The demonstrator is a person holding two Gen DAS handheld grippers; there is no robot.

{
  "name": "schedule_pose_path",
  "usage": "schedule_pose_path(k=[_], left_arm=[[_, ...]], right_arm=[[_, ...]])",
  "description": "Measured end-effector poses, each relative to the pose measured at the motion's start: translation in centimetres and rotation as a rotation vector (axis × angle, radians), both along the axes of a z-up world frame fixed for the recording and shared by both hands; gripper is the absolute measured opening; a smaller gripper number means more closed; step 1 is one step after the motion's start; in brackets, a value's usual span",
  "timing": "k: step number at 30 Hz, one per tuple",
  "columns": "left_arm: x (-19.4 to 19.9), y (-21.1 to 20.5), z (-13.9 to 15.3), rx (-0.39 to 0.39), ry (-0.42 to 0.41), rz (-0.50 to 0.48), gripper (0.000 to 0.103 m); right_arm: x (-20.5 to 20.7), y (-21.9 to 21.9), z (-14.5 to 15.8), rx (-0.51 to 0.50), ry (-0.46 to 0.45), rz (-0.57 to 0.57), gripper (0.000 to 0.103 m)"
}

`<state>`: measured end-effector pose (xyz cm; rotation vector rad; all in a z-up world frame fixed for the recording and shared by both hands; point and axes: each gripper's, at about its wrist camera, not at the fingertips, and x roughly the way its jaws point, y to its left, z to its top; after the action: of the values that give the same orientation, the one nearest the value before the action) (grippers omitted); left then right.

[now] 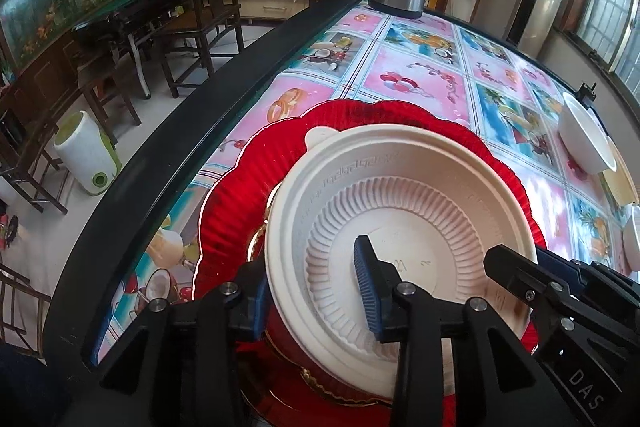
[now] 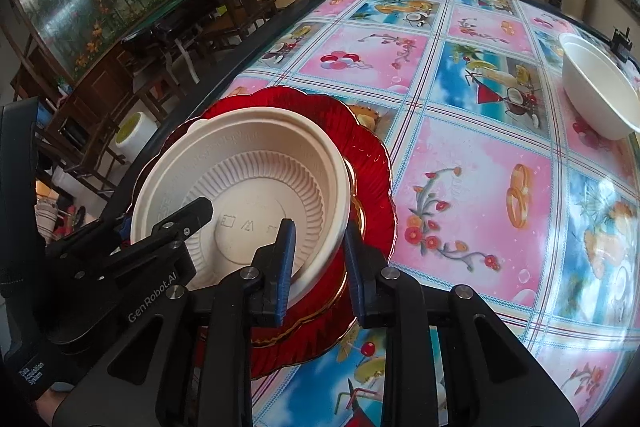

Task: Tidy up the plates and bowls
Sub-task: 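Lower the cream bowl onto the red plates and open the left gripper, then reach the left gripper to the large white bowl and grasp its rim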

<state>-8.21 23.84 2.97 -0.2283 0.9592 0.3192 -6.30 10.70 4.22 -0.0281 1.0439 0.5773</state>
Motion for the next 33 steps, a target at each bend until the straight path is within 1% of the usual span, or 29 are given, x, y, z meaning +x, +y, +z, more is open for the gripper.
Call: schedule_pose_path(k=[2, 3, 4, 5, 6, 9, 13, 16, 22, 24, 28, 33], left_arm=[[-0.3, -0.1, 0.4, 0.003, -0.019, 0.001, 0.051], [-0.3, 0.0, 0.6, 0.01, -0.029, 0.006, 0.052], [-0.4, 0.0, 0.9, 0.02, -0.04, 0.011, 0.055], [-0.5, 0.0, 1.1, 0.037, -0.048, 0.018, 0.06], [-0.7, 0.0, 1.5, 0.053, -0.063, 0.026, 0.061], [-1.0, 0.3, 2.3, 0.068, -0.101, 0.039, 0.062], [-1.2, 0.1, 3.3, 0.088, -0.135, 0.044, 0.062], [-1.3, -0.4, 3.8, 0.083, -0.156, 0.036, 0.062], [-1.0, -3.0, 5.1, 0.09, -0.192, -0.016, 0.062], [-0.7, -4.0, 5.5, 0.088, -0.201, -0.038, 0.065], [-0.1, -6.1, 6.0, 0.095, -0.217, -0.077, 0.065], [1.4, -8.9, 6.0, 0.081, -0.204, -0.131, 0.067]], right_arm=[[-0.1, -0.1, 0.1, -0.001, -0.003, -0.002, 0.026], [-0.2, -0.1, 0.2, -0.003, -0.009, -0.006, 0.029], [-0.2, -0.2, 0.4, -0.005, -0.018, -0.011, 0.033], [-0.3, -0.3, 0.5, -0.01, -0.029, -0.018, 0.041], [-0.3, -0.4, 0.8, 0.0, -0.034, -0.015, 0.043], [-0.4, -0.7, 1.2, 0.007, -0.04, -0.021, 0.043], [-0.7, -1.5, 2.2, 0.05, -0.053, -0.027, 0.043], [-1.1, -2.5, 3.2, 0.065, -0.077, -0.037, 0.043], [-1.4, -5.1, 4.8, 0.091, -0.109, -0.083, 0.043], [-1.3, -6.4, 5.1, 0.1, -0.113, -0.108, 0.043], [-1.1, -8.9, 5.3, 0.112, -0.113, -0.155, 0.043], [-0.5, -12.0, 5.3, 0.1, -0.106, -0.214, 0.043]])
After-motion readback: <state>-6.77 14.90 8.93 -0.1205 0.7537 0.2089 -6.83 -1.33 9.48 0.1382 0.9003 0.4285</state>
